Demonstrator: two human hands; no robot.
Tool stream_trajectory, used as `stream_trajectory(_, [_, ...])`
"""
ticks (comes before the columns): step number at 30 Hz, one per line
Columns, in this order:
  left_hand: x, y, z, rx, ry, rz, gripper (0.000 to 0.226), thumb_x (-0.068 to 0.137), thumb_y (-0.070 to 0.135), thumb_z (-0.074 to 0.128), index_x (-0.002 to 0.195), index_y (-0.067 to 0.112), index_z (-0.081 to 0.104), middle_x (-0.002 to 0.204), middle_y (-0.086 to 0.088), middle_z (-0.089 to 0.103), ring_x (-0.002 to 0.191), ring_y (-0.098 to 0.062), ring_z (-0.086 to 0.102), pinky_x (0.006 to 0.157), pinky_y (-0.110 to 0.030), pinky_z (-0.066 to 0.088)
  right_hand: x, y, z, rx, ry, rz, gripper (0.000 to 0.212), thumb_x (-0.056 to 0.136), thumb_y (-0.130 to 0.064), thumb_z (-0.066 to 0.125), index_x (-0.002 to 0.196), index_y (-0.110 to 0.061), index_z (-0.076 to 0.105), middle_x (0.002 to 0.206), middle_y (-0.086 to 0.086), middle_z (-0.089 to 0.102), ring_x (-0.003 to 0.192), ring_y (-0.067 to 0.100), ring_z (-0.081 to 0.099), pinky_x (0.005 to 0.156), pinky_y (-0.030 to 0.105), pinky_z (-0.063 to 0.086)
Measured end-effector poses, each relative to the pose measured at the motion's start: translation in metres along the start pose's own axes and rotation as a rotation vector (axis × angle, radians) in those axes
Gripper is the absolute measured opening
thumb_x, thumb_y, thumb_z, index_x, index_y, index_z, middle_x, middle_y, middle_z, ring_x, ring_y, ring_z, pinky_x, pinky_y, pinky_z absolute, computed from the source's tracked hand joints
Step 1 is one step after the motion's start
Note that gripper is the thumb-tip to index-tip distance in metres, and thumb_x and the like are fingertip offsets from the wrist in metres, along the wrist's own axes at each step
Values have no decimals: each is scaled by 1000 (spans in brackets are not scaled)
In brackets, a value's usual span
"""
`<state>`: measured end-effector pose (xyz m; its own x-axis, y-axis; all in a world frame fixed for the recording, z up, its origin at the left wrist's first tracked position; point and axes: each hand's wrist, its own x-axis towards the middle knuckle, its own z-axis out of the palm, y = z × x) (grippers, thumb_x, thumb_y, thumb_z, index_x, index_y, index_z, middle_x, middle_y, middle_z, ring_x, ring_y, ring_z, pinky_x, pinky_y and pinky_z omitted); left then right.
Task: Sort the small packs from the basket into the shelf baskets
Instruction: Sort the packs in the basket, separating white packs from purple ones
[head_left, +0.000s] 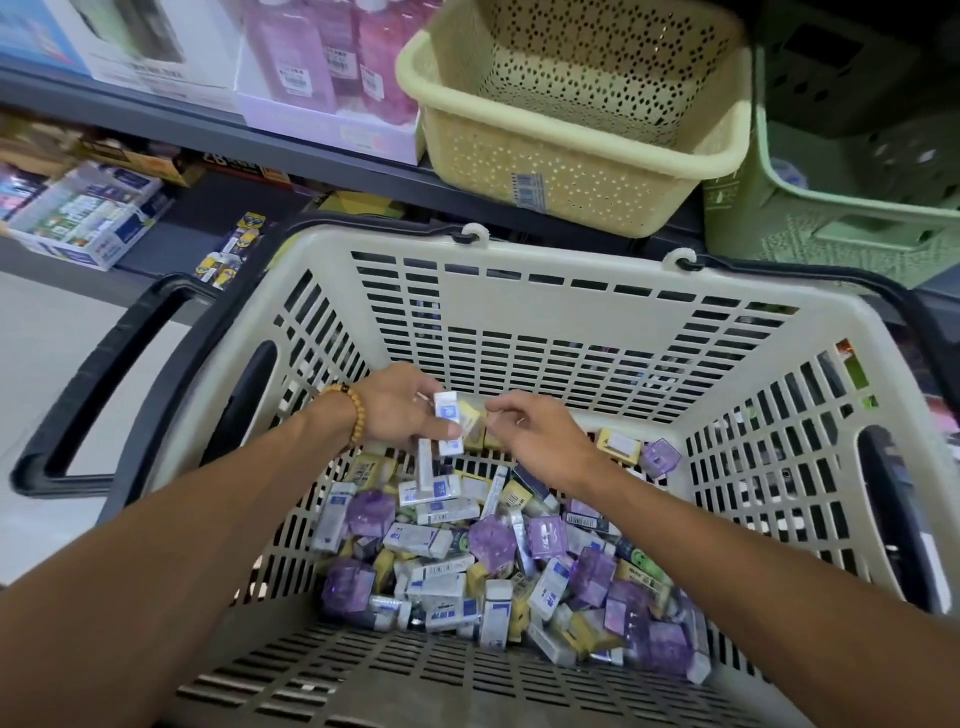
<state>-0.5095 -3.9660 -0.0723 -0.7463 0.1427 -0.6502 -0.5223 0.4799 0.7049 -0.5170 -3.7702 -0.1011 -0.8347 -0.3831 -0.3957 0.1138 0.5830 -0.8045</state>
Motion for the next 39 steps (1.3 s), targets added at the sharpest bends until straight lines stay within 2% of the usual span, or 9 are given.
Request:
stream_trajectory(4, [-10,10,10,-90,-61,32,18,81,4,72,99,4,70,88,-8,76,76,-14,73,62,-20,55,-3,-16,-2,296,-72,116,21,94,-11,63,114,-8,68,83,9,71,62,9,66,59,21,53])
stream_trajectory(9, [-10,6,11,-76,48,-16,13,82,4,71,93,-4,71,87,-17,74,79,-26,74,69,-33,61,-9,-1,-32,122,38,225,20,94,-4,59,114,-7,64,90,7,67,66,10,62,59,19,55])
stream_trajectory(13, [-7,1,9,-47,136,-52,14,82,8,73,91,-3,72,83,-15,75,78,-26,74,67,-32,60,-8,23,-35,-106,122,245,30,95,-9,60,125,-5,62,113,10,67,91,16,64,91,32,54])
stream_trajectory(16, [-6,0,12,-96,144,-46,14,82,8,73,91,-2,71,86,-17,75,83,-29,73,78,-40,60,-4,28,-26,-36,155,226,35,94,-9,62,128,-3,60,121,12,65,85,13,63,85,25,55])
stream_trajectory(21, [-4,3,20,-302,147,-48,13,84,4,69,95,-4,68,91,-21,73,86,-31,73,82,-43,58,-2,33,-32,-141,184,185,39,92,-12,64,130,-2,59,124,10,65,113,19,61,100,34,50])
stream_trajectory(25, [-4,0,21,-382,183,-61,21,86,6,67,104,-6,66,96,-21,73,86,-30,72,76,-41,60,-3,33,-26,-78,92,187,37,93,0,57,131,1,56,122,15,64,110,24,62,83,23,52])
stream_trajectory(28, [-3,-4,21,-412,244,-70,23,87,5,67,106,-7,63,98,-23,71,84,-32,72,77,-45,60,-5,27,-20,-7,56,117,34,98,-3,49,132,-1,56,129,17,59,81,11,58,59,13,45])
stream_trajectory(33, [-2,1,32,-536,331,-70,20,87,7,68,103,-5,64,99,-21,71,80,-27,72,68,-36,61,-16,0,-14,124,-44,83,24,83,-46,71,94,-24,71,81,-12,72,82,11,70,72,25,55])
stream_trajectory(39, [-3,4,35,-537,338,-32,17,87,9,68,102,2,65,94,-14,73,78,-19,73,61,-24,59,-23,-2,-23,257,-19,166,14,90,-13,68,91,1,69,74,9,72,60,15,67,57,23,55])
